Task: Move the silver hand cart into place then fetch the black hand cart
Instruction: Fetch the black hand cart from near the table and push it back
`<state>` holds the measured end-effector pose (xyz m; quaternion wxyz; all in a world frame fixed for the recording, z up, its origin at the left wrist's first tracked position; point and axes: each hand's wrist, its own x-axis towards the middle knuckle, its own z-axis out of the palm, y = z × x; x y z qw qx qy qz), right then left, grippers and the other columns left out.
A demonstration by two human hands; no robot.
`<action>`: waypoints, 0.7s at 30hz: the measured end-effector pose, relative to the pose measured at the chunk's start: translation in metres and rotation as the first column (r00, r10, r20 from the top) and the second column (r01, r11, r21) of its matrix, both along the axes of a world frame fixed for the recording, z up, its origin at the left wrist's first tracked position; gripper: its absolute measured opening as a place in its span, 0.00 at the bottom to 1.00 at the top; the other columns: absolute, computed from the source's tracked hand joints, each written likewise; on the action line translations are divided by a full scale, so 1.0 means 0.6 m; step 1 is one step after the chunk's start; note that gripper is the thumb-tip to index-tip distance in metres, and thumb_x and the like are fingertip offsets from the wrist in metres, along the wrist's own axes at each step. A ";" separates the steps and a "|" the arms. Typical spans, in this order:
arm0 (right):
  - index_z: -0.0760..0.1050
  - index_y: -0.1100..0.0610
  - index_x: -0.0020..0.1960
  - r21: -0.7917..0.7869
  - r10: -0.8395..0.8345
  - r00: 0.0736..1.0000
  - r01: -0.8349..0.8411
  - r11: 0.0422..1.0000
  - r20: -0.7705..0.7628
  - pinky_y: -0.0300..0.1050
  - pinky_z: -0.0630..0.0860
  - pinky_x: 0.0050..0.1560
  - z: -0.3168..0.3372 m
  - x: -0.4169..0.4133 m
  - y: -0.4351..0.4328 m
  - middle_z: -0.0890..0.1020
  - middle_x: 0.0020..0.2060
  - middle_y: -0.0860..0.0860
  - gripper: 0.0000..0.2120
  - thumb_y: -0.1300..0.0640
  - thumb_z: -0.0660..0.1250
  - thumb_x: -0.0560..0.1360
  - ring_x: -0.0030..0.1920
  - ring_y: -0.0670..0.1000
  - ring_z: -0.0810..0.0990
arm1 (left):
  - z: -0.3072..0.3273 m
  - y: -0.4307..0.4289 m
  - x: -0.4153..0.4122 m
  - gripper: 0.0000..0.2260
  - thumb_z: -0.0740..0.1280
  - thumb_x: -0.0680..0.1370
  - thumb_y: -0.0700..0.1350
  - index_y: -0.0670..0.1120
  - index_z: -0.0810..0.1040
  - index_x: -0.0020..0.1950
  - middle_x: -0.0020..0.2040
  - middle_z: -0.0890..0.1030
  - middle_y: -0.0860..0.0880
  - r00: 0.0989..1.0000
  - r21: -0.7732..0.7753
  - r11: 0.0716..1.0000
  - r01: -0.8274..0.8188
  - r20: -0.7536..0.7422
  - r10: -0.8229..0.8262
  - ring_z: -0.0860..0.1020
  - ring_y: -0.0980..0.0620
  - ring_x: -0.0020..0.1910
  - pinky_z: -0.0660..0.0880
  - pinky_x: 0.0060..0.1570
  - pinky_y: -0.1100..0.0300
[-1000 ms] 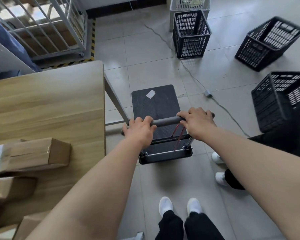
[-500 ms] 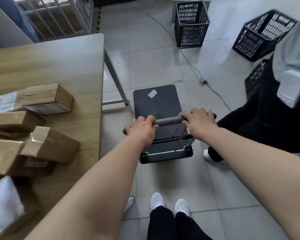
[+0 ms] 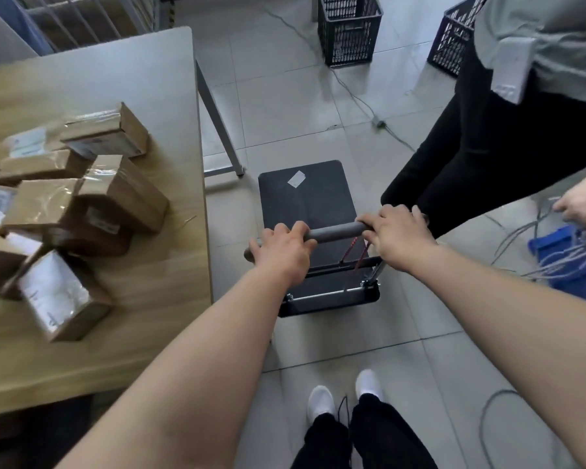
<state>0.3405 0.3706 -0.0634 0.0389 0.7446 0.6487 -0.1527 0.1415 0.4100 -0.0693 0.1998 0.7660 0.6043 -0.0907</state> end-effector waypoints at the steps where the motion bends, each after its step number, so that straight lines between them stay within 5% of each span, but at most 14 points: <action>1: 0.69 0.43 0.60 0.006 0.006 1.000 -0.006 1.000 0.006 0.61 0.57 0.69 -0.003 -0.006 -0.021 0.75 0.51 0.51 0.11 0.47 0.54 0.79 0.57 0.57 0.70 | 0.001 -0.022 -0.006 0.11 0.51 0.80 0.57 0.55 0.66 0.57 0.53 0.72 0.47 1.000 0.006 1.000 0.008 -0.005 -0.008 0.66 0.44 0.54 0.60 0.57 0.43; 13: 0.70 0.44 0.60 0.098 0.084 0.996 -0.085 0.992 0.010 0.51 0.63 0.59 -0.016 -0.035 -0.321 0.76 0.50 0.54 0.12 0.46 0.56 0.78 0.52 0.58 0.72 | 0.019 -0.327 -0.043 0.12 0.51 0.80 0.57 0.55 0.68 0.59 0.57 0.72 0.47 1.000 -0.043 0.999 -0.023 -0.010 0.023 0.67 0.44 0.57 0.61 0.60 0.44; 21: 0.70 0.45 0.60 0.069 0.109 0.994 -0.110 0.992 0.018 0.52 0.61 0.61 -0.002 -0.053 -0.528 0.76 0.50 0.53 0.12 0.46 0.55 0.79 0.53 0.58 0.72 | 0.023 -0.534 -0.061 0.12 0.52 0.80 0.57 0.55 0.67 0.59 0.56 0.72 0.47 1.000 -0.057 0.998 -0.013 0.006 0.014 0.67 0.43 0.58 0.59 0.61 0.43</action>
